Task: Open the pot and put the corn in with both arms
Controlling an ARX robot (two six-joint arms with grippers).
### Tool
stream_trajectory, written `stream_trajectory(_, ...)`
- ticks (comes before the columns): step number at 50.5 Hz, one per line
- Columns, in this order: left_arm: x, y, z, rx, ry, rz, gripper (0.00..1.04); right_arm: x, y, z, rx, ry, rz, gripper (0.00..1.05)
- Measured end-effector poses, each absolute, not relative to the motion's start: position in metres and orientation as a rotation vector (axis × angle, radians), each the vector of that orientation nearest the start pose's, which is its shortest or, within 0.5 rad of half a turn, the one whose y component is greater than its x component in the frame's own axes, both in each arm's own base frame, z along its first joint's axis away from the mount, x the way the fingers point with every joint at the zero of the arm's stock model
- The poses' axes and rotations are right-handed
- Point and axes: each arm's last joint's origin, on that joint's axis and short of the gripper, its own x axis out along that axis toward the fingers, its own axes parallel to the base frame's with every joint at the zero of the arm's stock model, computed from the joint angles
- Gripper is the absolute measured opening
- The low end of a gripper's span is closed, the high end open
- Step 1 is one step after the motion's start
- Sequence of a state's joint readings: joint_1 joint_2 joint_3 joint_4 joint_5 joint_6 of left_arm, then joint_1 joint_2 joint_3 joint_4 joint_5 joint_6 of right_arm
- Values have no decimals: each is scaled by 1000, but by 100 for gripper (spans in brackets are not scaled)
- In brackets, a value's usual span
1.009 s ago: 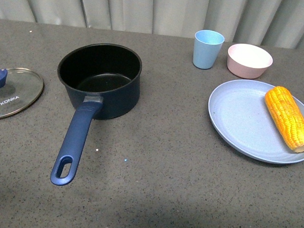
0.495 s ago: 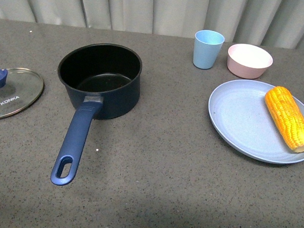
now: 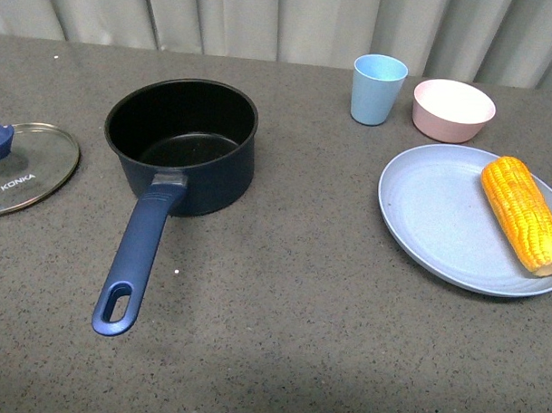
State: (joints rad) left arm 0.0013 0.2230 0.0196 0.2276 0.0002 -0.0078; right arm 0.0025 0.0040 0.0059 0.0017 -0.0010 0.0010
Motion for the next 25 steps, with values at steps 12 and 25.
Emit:
stream_trajectory(12, 105, 0, 172, -7, -13, 2, 4, 98, 0, 165, 1, -4, 4, 95)
stream_trajectory(25, 97, 0, 170, -7, -16, 1, 4, 98, 0, 165, 1, -4, 3, 95)
